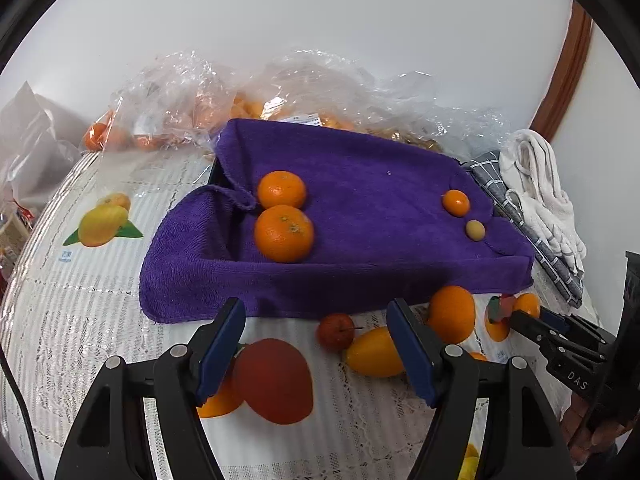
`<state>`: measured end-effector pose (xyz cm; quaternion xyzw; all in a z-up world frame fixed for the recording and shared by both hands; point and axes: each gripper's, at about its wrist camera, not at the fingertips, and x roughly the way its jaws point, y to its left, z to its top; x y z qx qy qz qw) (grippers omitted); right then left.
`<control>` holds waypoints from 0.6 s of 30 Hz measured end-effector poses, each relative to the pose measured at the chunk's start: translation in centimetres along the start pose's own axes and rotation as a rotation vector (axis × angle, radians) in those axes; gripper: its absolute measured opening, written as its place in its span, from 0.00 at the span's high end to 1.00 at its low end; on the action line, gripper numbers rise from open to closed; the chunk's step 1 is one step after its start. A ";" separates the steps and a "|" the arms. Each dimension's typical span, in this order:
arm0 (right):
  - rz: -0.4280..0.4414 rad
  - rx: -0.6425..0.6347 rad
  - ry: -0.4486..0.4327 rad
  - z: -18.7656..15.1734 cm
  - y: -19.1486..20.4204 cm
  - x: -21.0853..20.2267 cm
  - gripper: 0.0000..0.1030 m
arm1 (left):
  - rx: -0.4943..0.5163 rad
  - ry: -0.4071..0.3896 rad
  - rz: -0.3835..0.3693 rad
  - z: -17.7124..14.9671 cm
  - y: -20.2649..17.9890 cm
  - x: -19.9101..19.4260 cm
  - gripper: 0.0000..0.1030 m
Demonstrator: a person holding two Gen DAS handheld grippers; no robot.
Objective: Organize fruits
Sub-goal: 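Lower the open left tool toward the small red-orange fruit on the sheet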
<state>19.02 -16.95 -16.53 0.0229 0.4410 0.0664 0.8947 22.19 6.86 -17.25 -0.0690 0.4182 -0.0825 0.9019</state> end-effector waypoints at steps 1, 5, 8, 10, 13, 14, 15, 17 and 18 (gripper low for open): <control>-0.005 -0.001 -0.004 0.0 0.0 -0.1 0.66 | 0.006 -0.002 0.004 0.0 -0.1 -0.1 0.31; -0.032 -0.008 -0.014 -0.2 0.3 -0.4 0.66 | 0.012 -0.001 0.021 -0.2 -0.4 0.0 0.31; -0.044 -0.013 -0.030 -0.3 0.5 -0.9 0.66 | 0.008 -0.003 0.042 -0.2 -0.4 0.1 0.31; -0.049 -0.013 -0.037 -0.4 0.5 -1.1 0.66 | 0.003 -0.004 0.044 -0.2 -0.4 0.1 0.31; -0.056 -0.011 -0.042 -0.4 0.4 -1.2 0.66 | 0.004 -0.005 0.040 -0.2 -0.4 0.2 0.31; -0.058 -0.011 -0.043 -0.4 0.4 -1.3 0.66 | 0.009 -0.004 0.041 -0.2 -0.4 0.2 0.31; -0.061 -0.013 -0.045 -0.4 0.4 -1.3 0.66 | 0.013 -0.003 0.041 -0.2 -0.5 0.2 0.31; -0.061 -0.013 -0.049 -0.4 0.5 -1.3 0.66 | 0.021 0.000 0.045 -0.3 -0.6 0.3 0.31; -0.059 -0.012 -0.049 -0.4 0.4 -1.4 0.66 | 0.025 0.002 0.045 -0.3 -0.7 0.3 0.31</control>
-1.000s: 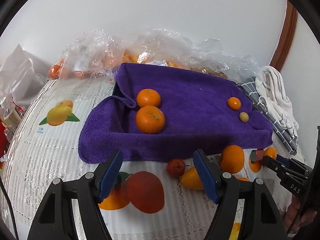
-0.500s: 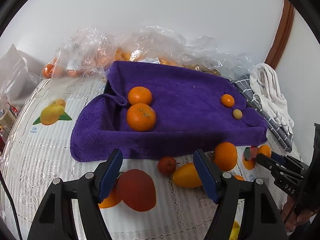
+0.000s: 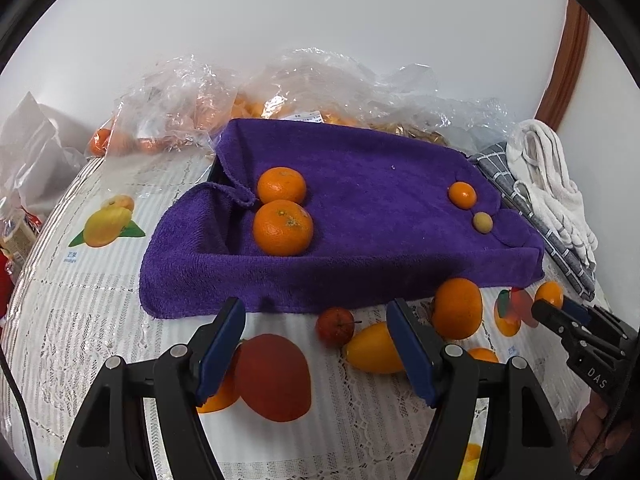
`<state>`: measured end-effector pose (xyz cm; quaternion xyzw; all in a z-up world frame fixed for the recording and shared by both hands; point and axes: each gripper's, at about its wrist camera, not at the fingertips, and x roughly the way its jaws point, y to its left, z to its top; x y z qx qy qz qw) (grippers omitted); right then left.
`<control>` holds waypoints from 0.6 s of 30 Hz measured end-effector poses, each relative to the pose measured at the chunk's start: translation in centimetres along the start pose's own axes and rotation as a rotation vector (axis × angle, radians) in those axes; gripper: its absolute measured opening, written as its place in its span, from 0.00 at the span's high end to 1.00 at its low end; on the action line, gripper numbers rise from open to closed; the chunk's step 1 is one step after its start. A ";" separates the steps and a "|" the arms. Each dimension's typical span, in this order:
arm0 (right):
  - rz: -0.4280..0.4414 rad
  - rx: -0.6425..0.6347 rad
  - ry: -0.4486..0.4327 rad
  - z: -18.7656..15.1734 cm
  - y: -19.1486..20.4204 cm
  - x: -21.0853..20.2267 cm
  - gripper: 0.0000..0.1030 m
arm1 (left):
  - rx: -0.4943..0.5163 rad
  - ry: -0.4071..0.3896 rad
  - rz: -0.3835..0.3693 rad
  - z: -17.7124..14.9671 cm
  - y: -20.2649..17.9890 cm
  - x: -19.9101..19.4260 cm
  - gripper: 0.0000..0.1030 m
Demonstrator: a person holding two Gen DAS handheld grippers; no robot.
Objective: Organize fruits
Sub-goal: 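Lower the open left tool toward the small red-orange fruit on the sheet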
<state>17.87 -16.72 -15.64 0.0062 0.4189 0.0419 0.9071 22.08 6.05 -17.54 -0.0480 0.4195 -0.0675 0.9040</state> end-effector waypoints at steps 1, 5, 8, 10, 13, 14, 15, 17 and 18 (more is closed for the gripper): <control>0.001 0.003 0.000 0.0 -0.1 0.0 0.66 | 0.002 0.000 0.000 0.0 -0.1 0.0 0.31; 0.003 0.016 -0.004 0.1 -0.4 -0.1 0.66 | 0.010 -0.007 0.002 -0.1 -0.2 -0.2 0.31; 0.006 0.030 -0.006 0.2 -0.7 -0.1 0.66 | 0.006 -0.001 -0.003 -0.1 -0.1 0.0 0.31; 0.008 0.037 -0.006 0.2 -0.9 0.0 0.66 | 0.001 0.002 -0.011 -0.2 -0.1 0.2 0.31; 0.007 0.044 -0.006 0.1 -1.0 0.1 0.66 | 0.004 0.001 -0.011 -0.2 -0.1 0.2 0.31; 0.009 0.045 -0.008 0.1 -1.1 0.0 0.66 | 0.005 0.001 -0.013 -0.2 -0.1 0.2 0.31; 0.010 0.048 -0.011 0.1 -1.2 0.0 0.66 | 0.005 -0.001 -0.020 -0.1 -0.1 0.1 0.31; 0.007 0.052 -0.013 0.1 -1.3 0.1 0.66 | -0.006 -0.003 -0.053 0.0 0.2 -0.1 0.31; 0.005 0.055 -0.012 0.1 -1.3 0.1 0.66 | -0.011 -0.005 -0.067 0.0 0.3 -0.3 0.33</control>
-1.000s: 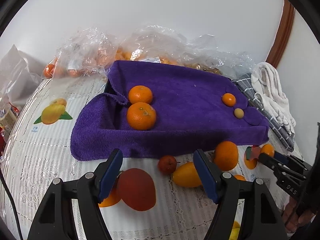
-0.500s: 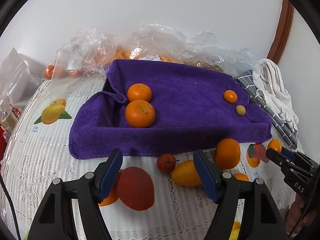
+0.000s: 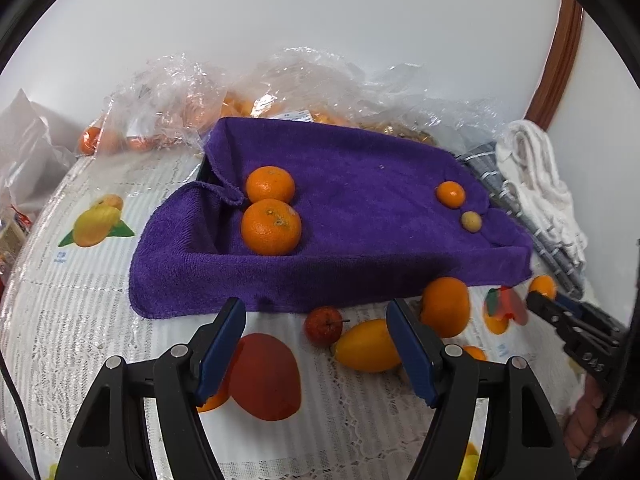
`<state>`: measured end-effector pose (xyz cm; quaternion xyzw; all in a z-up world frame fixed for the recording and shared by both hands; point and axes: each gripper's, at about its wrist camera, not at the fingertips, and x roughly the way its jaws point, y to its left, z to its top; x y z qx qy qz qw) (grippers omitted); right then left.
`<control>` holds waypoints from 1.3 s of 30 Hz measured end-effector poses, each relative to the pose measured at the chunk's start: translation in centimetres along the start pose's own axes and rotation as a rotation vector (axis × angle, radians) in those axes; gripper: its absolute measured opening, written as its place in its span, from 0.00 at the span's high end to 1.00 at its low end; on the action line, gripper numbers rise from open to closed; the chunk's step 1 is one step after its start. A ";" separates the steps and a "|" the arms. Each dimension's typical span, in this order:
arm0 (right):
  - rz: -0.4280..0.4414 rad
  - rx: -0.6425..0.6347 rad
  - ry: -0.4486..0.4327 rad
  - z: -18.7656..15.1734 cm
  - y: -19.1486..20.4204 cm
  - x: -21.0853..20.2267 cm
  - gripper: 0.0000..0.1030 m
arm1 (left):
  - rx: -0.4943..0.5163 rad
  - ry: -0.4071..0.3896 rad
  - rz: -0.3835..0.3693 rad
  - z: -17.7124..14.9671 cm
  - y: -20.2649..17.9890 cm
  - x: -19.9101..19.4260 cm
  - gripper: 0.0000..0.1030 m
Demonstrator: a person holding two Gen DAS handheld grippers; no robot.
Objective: Organize fruits
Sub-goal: 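Lower the open left tool toward the small red-orange fruit on the sheet, then close the left tool on the small red-orange fruit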
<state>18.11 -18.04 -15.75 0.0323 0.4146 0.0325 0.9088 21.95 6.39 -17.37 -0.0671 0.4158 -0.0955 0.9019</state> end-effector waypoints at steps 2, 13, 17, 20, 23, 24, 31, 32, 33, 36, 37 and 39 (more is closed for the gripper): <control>-0.002 0.006 0.001 0.0 -0.2 0.1 0.66 | -0.015 -0.006 -0.034 0.1 0.3 -0.4 0.37; 0.017 0.010 -0.019 0.0 -0.2 -0.7 0.66 | 0.010 0.038 -0.099 -0.1 -0.1 0.1 0.48; 0.024 0.008 -0.018 -0.1 -0.1 -0.8 0.66 | -0.024 0.045 -0.123 -0.2 0.1 0.6 0.61; 0.023 0.011 -0.009 -0.1 -0.1 -0.7 0.66 | -0.056 0.039 -0.124 -0.1 0.7 0.5 0.64; 0.024 0.016 -0.002 0.0 -0.2 -0.5 0.66 | -0.091 0.045 -0.122 0.1 1.4 0.5 0.64; 0.021 0.015 -0.001 0.0 -0.2 -0.4 0.66 | -0.099 0.047 -0.105 0.1 1.6 0.5 0.64; 0.018 0.007 0.004 -0.1 -0.1 -0.2 0.66 | -0.085 0.087 -0.076 -0.1 1.5 1.5 0.66; 0.017 0.007 0.004 -0.1 0.0 -0.2 0.66 | -0.074 0.088 -0.075 -0.1 1.4 1.5 0.66; 0.017 0.006 0.005 -0.1 -0.1 -0.2 0.66 | -0.068 0.090 -0.057 -0.1 1.2 1.6 0.66; 0.018 0.007 0.004 -0.1 -0.1 -0.2 0.66 | -0.066 0.095 -0.025 -0.2 1.2 2.2 0.66; 0.018 0.006 0.004 -0.1 -0.1 -0.2 0.66 | -0.060 0.085 -0.016 -0.2 1.1 2.1 0.66; 0.019 0.007 0.004 -0.1 -0.1 -0.1 0.66 | -0.032 0.077 0.008 -0.3 0.5 2.3 0.66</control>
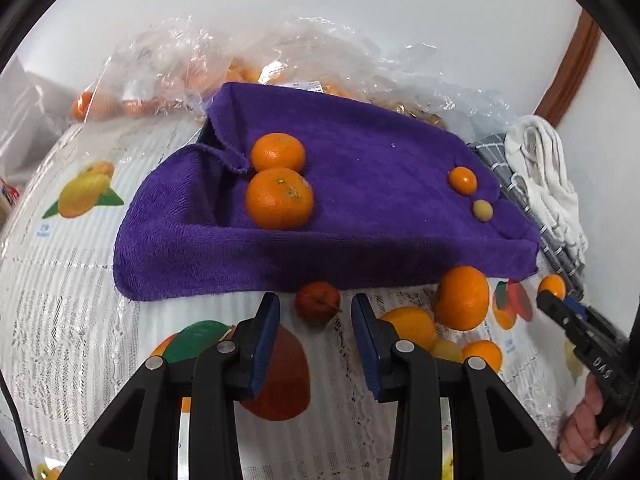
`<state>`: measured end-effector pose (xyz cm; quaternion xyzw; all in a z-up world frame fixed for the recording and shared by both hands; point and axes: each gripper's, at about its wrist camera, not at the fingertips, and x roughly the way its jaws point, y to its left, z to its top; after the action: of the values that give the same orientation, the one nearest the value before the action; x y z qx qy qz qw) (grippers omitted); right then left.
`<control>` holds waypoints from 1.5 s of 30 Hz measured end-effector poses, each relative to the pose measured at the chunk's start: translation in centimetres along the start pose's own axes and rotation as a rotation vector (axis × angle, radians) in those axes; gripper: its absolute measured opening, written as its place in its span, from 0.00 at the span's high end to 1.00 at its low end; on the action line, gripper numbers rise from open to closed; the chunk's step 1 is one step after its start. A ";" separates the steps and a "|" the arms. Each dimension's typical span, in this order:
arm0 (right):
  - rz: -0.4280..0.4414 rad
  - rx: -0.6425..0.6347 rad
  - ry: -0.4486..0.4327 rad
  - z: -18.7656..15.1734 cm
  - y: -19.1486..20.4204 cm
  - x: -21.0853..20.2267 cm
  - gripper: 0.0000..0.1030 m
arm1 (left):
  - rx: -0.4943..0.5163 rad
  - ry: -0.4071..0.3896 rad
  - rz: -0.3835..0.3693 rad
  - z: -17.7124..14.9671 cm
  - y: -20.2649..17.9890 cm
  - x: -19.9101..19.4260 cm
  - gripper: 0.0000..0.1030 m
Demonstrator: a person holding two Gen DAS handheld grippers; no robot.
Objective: Organize fruits
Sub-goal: 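Close the left tool on the small red-orange fruit, then carry the tangerine and the small red-orange fruit up over the purple towel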
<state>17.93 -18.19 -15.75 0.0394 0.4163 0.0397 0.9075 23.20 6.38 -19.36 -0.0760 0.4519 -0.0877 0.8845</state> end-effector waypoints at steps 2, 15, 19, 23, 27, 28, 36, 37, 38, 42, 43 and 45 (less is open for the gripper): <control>-0.001 -0.001 0.001 0.0 0.0 0.0 0.66 | 0.022 -0.010 0.018 -0.1 -0.4 0.1 0.67; 0.076 -0.036 -0.038 0.4 0.6 -0.9 0.66 | 0.065 -0.109 -0.022 -0.4 -1.5 -4.0 0.78; 0.077 -0.030 -0.051 2.1 0.6 -2.5 0.66 | 0.039 -0.099 -0.050 0.1 -1.9 -5.4 0.78; 0.067 -0.033 -0.079 4.3 0.5 -4.2 0.66 | -0.011 -0.108 -0.078 0.8 -1.3 -7.0 0.78; 0.048 -0.041 -0.105 6.4 0.7 -5.1 0.66 | -0.044 -0.133 -0.062 2.6 -0.5 -8.3 0.78; 0.048 -0.043 -0.110 6.8 0.7 -5.2 0.66 | -0.048 -0.136 -0.058 3.0 -0.3 -8.5 0.78; 0.045 -0.052 -0.110 10.2 0.7 -3.2 0.66 | -0.069 -0.168 -0.022 7.0 0.4 -8.3 0.78; 0.044 -0.056 -0.109 10.5 0.8 -2.9 0.66 | -0.069 -0.172 -0.015 7.7 0.4 -8.1 0.78; 0.044 -0.059 -0.111 10.8 0.8 -2.7 0.66 | -0.068 -0.173 -0.012 8.2 0.5 -7.9 0.78; 0.041 -0.056 -0.116 12.3 0.8 -1.4 0.66 | -0.052 -0.179 -0.001 9.9 0.4 -7.3 0.78; 0.042 -0.054 -0.118 12.6 0.8 -1.1 0.66 | -0.048 -0.179 0.003 10.4 0.3 -7.0 0.78; 0.040 -0.052 -0.122 13.2 0.7 -0.5 0.66 | -0.038 -0.178 0.011 11.3 0.2 -6.4 0.78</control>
<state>27.60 -18.03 -6.66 0.0264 0.3583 0.0660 0.9309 28.70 8.61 -7.82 -0.0978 0.3735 -0.0672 0.9200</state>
